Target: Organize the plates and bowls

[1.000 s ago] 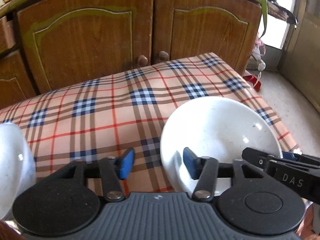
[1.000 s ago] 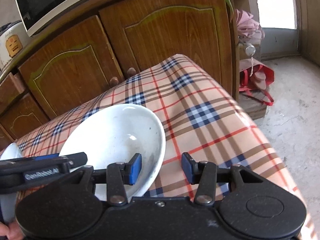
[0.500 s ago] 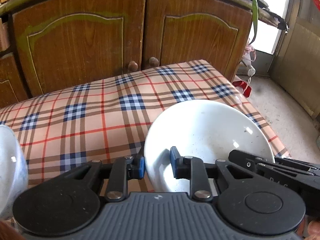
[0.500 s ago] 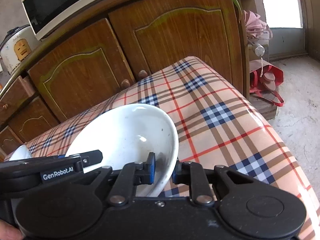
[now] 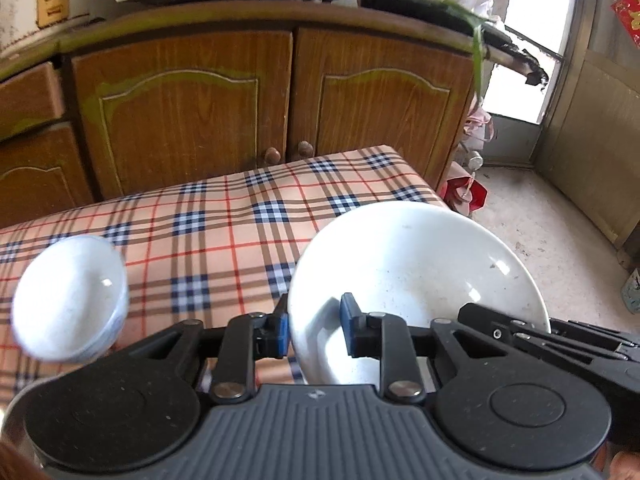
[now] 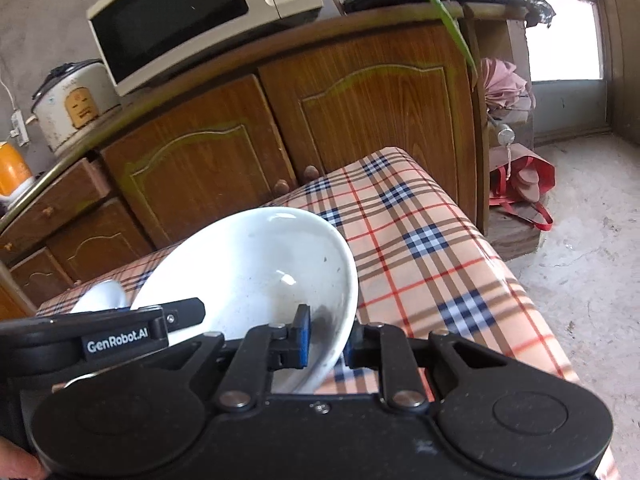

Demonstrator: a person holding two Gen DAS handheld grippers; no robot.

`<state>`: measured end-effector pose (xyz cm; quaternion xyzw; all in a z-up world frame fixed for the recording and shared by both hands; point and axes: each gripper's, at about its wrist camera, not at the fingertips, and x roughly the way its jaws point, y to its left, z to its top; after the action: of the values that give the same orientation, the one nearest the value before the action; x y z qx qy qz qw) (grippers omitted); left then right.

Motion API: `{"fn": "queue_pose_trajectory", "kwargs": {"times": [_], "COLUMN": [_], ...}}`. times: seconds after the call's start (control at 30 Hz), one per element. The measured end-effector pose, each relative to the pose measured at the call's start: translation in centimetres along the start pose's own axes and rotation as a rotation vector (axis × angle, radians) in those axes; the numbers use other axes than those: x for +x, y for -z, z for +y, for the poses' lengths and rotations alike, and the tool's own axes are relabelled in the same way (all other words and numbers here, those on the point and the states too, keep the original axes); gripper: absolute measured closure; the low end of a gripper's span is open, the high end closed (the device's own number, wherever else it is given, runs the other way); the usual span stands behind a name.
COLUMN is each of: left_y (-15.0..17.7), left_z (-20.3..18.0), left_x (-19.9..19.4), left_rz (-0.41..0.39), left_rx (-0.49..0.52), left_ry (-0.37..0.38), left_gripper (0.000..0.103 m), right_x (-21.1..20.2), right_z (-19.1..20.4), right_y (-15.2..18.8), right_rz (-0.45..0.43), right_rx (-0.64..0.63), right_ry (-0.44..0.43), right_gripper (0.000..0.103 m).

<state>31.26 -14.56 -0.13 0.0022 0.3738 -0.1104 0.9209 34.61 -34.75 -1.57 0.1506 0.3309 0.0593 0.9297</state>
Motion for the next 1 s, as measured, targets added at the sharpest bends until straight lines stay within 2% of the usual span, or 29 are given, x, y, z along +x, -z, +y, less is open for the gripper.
{"fn": "queue_pose_trajectory", "kwargs": {"times": [0.47, 1.0], "left_y": [2.7, 5.6], "left_z": [-1.9, -1.3], "left_x": [-10.2, -16.0], "left_rz": [-0.065, -0.095], "left_rx": [0.025, 0.009], "left_ry": [-0.053, -0.063], "left_gripper": [0.077, 0.078], "right_x": [-11.0, -17.1], "right_z": [3.5, 6.4], "right_y": [2.3, 4.9], "right_rz": [-0.032, -0.046], "right_rx": [-0.044, -0.074], "right_ry": [-0.018, -0.027], "right_gripper": [0.082, 0.082]}}
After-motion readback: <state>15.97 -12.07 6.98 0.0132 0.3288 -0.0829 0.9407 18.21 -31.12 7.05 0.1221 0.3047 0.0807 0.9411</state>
